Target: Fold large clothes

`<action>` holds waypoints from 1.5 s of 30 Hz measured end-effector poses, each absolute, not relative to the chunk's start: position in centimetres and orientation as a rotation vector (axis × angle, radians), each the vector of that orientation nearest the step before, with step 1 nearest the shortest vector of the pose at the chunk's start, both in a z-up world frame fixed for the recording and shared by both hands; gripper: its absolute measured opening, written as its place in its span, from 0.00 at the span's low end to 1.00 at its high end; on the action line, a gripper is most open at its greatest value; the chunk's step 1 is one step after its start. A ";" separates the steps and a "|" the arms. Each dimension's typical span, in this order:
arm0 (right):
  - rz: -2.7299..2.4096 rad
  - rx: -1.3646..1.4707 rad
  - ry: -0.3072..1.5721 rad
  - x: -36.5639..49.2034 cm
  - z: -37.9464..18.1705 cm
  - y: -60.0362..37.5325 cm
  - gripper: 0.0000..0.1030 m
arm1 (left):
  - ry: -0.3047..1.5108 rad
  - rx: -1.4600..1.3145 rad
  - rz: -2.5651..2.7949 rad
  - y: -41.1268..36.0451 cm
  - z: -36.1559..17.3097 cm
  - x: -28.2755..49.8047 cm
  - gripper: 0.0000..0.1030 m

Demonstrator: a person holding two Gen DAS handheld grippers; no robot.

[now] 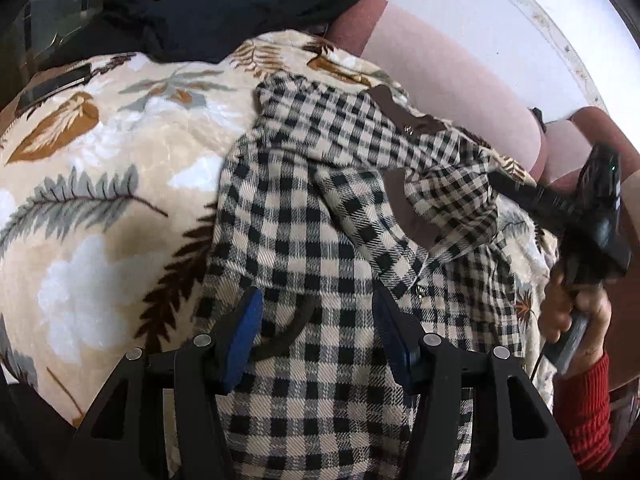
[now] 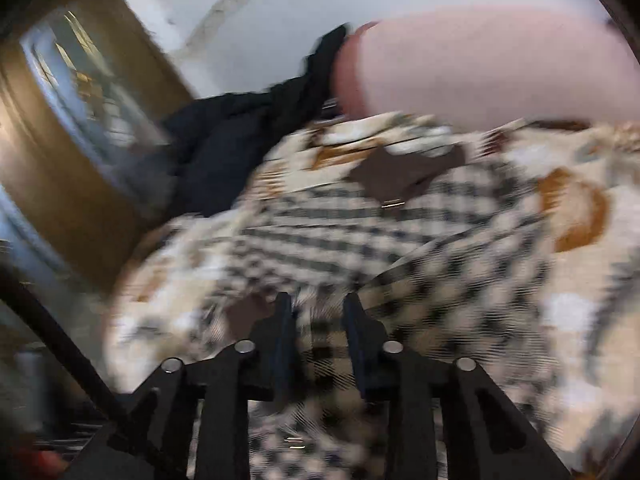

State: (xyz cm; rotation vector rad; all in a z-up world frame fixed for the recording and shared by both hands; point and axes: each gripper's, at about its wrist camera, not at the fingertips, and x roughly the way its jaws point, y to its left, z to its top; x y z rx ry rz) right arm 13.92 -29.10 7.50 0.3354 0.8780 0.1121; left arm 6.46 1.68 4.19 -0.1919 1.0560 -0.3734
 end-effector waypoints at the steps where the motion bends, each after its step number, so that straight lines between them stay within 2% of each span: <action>1: 0.070 0.307 0.896 13.5 7.3 -29.1 0.30 | 1.049 -0.190 -0.379 1.7 4.3 6.7 0.59; 4: -0.045 0.283 0.967 11.4 6.0 -30.4 0.31 | 1.042 -0.179 -0.400 1.0 4.3 7.7 0.60; 6: -0.062 0.341 0.972 9.5 5.6 -31.3 0.40 | 1.054 -0.166 -0.420 -0.1 4.0 8.8 0.60; 7: -0.073 0.365 0.956 8.8 5.4 -31.7 0.48 | 1.057 -0.158 -0.427 -0.7 3.9 9.3 0.60; 8: -0.087 0.387 0.939 8.4 5.3 -32.2 0.50 | 1.061 -0.146 -0.432 -1.5 3.7 9.8 0.60; 15: -0.142 0.448 0.913 8.9 4.0 -34.8 0.50 | 0.956 0.109 -0.508 -9.0 3.5 10.2 0.60; 18: -0.154 0.442 0.923 8.5 4.1 -35.3 0.50 | 0.954 0.249 -0.554 -12.1 1.7 10.3 0.60; 20: -0.162 0.436 0.925 8.6 4.0 -35.4 0.50 | 0.973 0.288 -0.558 -12.9 0.5 10.8 0.48; 21: -0.165 0.435 0.924 8.6 4.0 -35.6 0.50 | 0.986 0.305 -0.569 -13.2 -0.1 11.1 0.23; 22: -0.169 0.437 0.924 8.6 4.0 -35.7 0.50 | 1.001 0.317 -0.577 -13.4 -0.4 11.3 0.07; 26: -0.186 0.451 0.918 8.7 3.8 -36.3 0.50 | 0.946 0.238 -0.560 -11.7 1.6 12.4 0.07; 30: -0.192 0.472 0.896 8.6 3.9 -36.9 0.50 | 0.845 0.054 -0.483 -6.6 5.9 14.4 0.07; 33: -0.204 0.474 0.893 8.6 3.8 -37.1 0.50 | 0.803 0.000 -0.387 -2.8 7.2 16.8 0.07; 37: -0.215 0.478 0.869 8.6 4.1 -37.5 0.50 | 0.831 -0.082 -0.358 1.3 5.9 18.0 0.07; 41: -0.288 0.477 0.814 8.1 4.8 -38.8 0.55 | 0.890 -0.060 -0.392 2.4 2.5 15.5 0.07; 45: -0.349 0.454 0.813 7.8 4.6 -39.7 0.55 | 0.975 -0.081 -0.425 3.7 0.1 13.0 0.08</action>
